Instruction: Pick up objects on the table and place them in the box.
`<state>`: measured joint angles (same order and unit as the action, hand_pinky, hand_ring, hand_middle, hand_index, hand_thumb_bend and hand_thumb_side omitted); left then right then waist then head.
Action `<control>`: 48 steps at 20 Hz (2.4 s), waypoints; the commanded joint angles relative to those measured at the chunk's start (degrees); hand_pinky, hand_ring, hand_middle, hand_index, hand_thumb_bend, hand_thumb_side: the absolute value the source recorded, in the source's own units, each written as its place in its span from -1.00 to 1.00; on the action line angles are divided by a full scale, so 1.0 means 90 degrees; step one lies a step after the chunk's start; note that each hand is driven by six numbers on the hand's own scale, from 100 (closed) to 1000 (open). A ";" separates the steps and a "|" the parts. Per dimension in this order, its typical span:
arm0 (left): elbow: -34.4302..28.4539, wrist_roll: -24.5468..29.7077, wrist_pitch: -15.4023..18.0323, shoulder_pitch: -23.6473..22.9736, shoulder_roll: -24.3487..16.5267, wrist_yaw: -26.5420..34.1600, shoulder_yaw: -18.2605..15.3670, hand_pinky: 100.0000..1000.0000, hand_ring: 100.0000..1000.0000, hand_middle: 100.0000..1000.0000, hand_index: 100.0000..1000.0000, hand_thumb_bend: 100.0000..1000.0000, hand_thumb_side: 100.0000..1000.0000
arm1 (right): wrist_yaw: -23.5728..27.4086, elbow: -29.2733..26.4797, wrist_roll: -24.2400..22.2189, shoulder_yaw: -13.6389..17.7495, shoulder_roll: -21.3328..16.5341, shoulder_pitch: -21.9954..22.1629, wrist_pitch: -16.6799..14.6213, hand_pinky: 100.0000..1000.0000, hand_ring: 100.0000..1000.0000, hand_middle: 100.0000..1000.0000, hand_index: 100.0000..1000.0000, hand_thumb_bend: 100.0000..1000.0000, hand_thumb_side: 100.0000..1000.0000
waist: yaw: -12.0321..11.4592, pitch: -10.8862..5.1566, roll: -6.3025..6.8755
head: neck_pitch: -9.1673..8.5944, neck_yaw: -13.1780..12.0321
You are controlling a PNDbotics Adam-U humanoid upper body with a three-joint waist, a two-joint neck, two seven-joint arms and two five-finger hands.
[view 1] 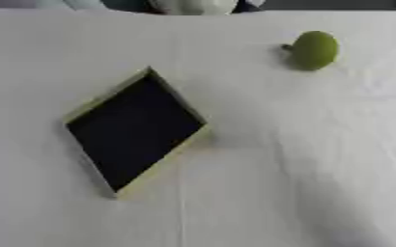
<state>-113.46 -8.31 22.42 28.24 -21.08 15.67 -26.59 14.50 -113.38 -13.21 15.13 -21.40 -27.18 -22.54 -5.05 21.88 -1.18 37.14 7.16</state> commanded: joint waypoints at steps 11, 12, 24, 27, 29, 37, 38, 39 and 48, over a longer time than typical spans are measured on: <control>-0.0126 0.0001 0.0014 0.0039 -0.0226 0.0023 -0.0025 0.15 0.15 0.00 0.36 -1.00 -0.10 | 0.0029 -0.0134 0.0011 0.0038 -0.0099 -0.0074 -0.0004 0.36 0.60 0.15 0.69 -1.00 -0.06 | -0.0027 -0.0126 -0.0002 | -0.0155 -0.0040; -0.0126 -0.0005 0.0015 0.0050 -0.0237 0.0019 -0.0032 0.15 0.15 0.00 0.36 -1.00 -0.11 | 0.0026 -0.0134 0.0054 0.0064 -0.0107 -0.0104 0.0011 0.37 0.61 0.16 0.70 -1.00 -0.06 | -0.0041 -0.0116 -0.0010 | -0.0170 -0.0059; -0.0126 -0.0087 0.0033 -0.0009 -0.0437 -0.0087 -0.0093 0.15 0.15 0.00 0.36 -1.00 -0.12 | -0.0921 0.0013 0.0292 0.0487 -0.1487 0.0070 0.0160 0.53 0.80 0.47 0.76 -1.00 -0.50 | 0.0078 -0.0130 -0.0158 | -0.0010 -0.0223; -0.0126 -0.0096 0.0031 -0.0043 -0.0495 -0.0111 -0.0096 0.15 0.15 0.00 0.36 -1.00 -0.12 | -0.1229 0.0452 0.0379 0.0510 -0.1987 0.0035 0.0110 0.54 0.80 0.50 0.76 -1.00 -0.60 | 0.0125 -0.0171 -0.0205 | -0.0013 -0.0326; -0.0126 -0.0113 0.0029 -0.0060 -0.0522 -0.0124 -0.0100 0.15 0.15 0.00 0.36 -1.00 -0.12 | -0.1425 0.0764 0.0491 0.0528 -0.2306 -0.0019 0.0160 0.54 0.81 0.51 0.76 -1.00 -0.66 | 0.0142 -0.0188 -0.0230 | -0.0014 -0.0376; -0.0126 -0.0096 0.0007 -0.0137 -0.0553 -0.0150 -0.0098 0.15 0.15 0.00 0.36 -1.00 -0.11 | -0.2232 0.2074 0.0778 0.0304 -0.3617 -0.0424 0.0724 0.54 0.79 0.49 0.73 -1.00 -0.72 | 0.0148 -0.0229 -0.0268 | 0.0023 -0.0338; -0.0126 -0.0092 0.0006 -0.0135 -0.0549 -0.0146 -0.0093 0.15 0.15 0.00 0.36 -1.00 -0.11 | -0.2325 0.2242 0.0816 0.0255 -0.3740 -0.0496 0.0808 0.54 0.79 0.49 0.73 -1.00 -0.72 | 0.0137 -0.0232 -0.0268 | 0.0020 -0.0321; -0.0126 -0.0089 0.0005 -0.0135 -0.0547 -0.0143 -0.0089 0.15 0.15 0.00 0.36 -1.00 -0.11 | -0.2388 0.2401 0.0853 0.0209 -0.3809 -0.0563 0.0828 0.54 0.79 0.49 0.73 -1.00 -0.72 | 0.0130 -0.0235 -0.0268 | 0.0018 -0.0312; -0.0126 -0.0042 -0.0018 -0.0163 -0.0556 -0.0126 -0.0057 0.15 0.15 0.00 0.36 -1.00 -0.10 | -0.3153 0.3808 0.0225 -0.0320 -0.3901 -0.1390 0.1059 0.60 0.93 0.67 0.80 -1.00 -0.67 | 0.0092 -0.0288 -0.0303 | -0.0074 -0.0178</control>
<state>-113.46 -8.83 22.35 26.46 -24.11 14.59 -26.94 -12.68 -80.32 -10.29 12.41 -54.00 -38.78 -12.92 -4.29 20.77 -4.02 37.15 5.24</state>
